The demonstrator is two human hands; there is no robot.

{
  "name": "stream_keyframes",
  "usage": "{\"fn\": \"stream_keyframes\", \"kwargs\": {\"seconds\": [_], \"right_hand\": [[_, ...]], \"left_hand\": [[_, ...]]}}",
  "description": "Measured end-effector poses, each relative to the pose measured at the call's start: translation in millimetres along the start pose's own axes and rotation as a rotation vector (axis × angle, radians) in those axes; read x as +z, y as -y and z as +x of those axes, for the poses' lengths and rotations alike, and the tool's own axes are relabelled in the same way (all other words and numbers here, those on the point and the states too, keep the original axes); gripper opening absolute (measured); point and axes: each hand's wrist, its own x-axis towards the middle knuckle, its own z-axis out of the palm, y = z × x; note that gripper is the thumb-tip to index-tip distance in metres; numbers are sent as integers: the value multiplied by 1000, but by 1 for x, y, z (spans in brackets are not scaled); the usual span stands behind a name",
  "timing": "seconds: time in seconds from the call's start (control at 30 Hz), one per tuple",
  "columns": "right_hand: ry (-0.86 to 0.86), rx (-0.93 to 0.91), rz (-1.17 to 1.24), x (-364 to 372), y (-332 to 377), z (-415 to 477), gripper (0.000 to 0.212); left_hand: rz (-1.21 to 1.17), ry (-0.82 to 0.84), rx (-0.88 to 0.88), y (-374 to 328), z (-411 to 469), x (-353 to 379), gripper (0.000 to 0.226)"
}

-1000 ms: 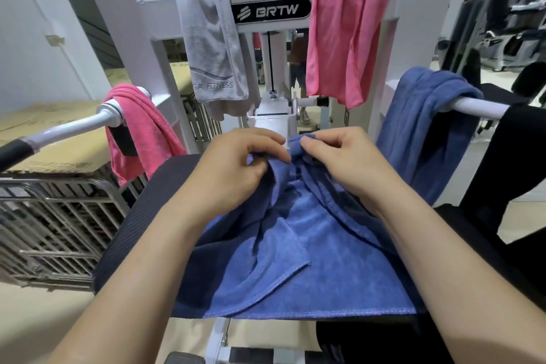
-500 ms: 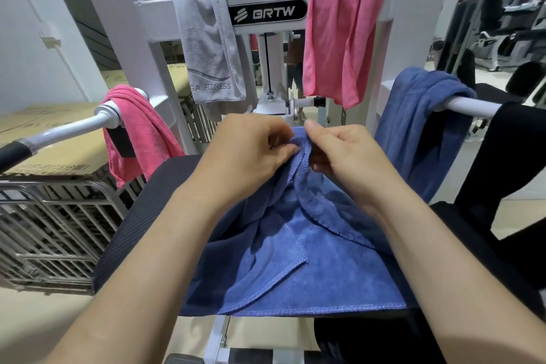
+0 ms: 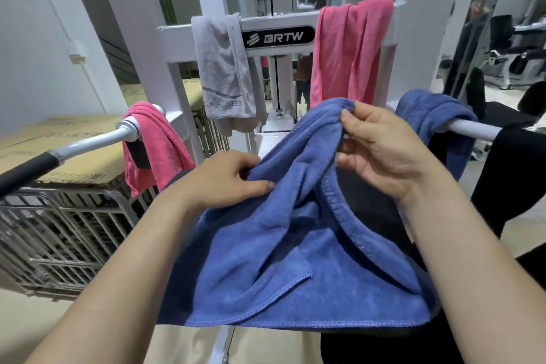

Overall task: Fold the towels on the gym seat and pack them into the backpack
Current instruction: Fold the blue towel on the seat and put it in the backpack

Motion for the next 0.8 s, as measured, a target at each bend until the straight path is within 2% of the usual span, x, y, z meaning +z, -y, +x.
{"fn": "stream_keyframes", "kwargs": {"seconds": [0.07,0.13,0.2,0.37,0.43,0.5,0.53,0.57,0.6,0.67,0.7,0.73,0.8], "right_hand": [[-28,-41,83,2,15,5,24],[-88,-129,71,10,27,12,24],[-150,-201,-12,21,34,18,23],[-314,-403,-407,54,32,16,18],[-435,-511,-525,68,28,5,19],[-508,-593,-574,87,26,-11,19],[-521,-589,-571,97,26,-19,19],[-508,-539,-534,108,28,-32,20],[-449,-459,-427,115,32,-44,22],[-191,-238,-56,128,49,-73,25],[-62,-126,116,138,56,-92,25],[24,-14,243,146,62,-108,23],[44,85,336,163,67,-133,18]], "left_hand": [[172,-64,-96,8,-14,-8,48],[166,-193,-135,11,-34,-18,27],[167,-302,-156,13,-53,-30,18],[605,-486,-297,21,-87,-54,23],[640,-548,-337,29,-102,-57,24],[636,-595,-254,44,-120,-64,24],[550,-630,-154,50,-129,-68,25],[343,-671,-35,56,-141,-70,24],[19,-692,46,54,-151,-69,21],[-694,-692,159,48,-172,-70,10],[-939,-668,228,48,-186,-71,10],[-1079,-633,267,51,-197,-71,24],[-1160,-580,281,59,-212,-71,48]]}}
